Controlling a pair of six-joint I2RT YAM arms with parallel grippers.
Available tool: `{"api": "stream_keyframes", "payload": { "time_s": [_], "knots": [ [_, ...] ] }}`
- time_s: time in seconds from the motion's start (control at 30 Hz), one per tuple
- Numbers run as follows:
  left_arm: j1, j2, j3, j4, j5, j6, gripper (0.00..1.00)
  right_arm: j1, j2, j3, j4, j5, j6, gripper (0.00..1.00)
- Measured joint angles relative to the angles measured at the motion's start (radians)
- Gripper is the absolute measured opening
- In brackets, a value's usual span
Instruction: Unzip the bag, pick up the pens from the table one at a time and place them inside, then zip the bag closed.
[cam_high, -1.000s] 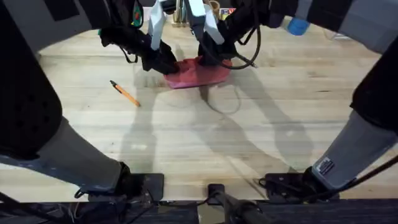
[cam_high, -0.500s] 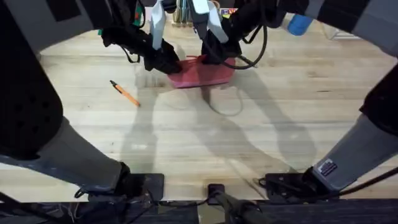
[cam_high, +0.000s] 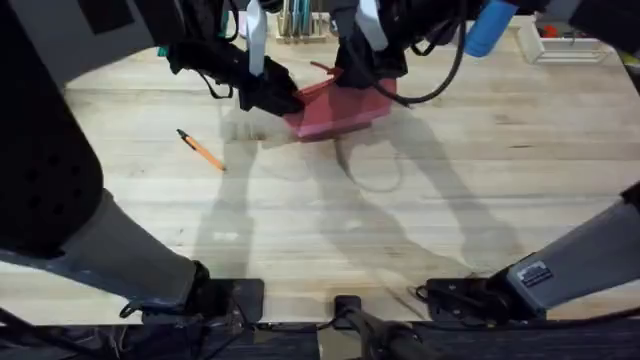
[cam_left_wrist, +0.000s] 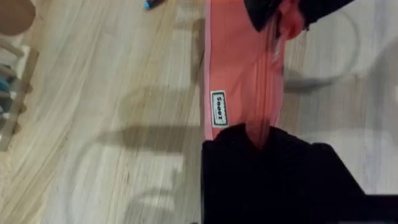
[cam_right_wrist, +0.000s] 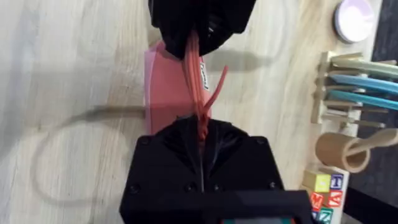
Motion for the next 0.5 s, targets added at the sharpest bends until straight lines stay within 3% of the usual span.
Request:
{"api": "stream_keyframes", "payload": {
  "time_s": [0.5],
  "knots": [
    [0.000,0.000,0.003,-0.001,-0.024,0.000,0.042,-0.019,-0.015,0.000,-0.003,-0.005,0.015,0.031]
  ]
}}
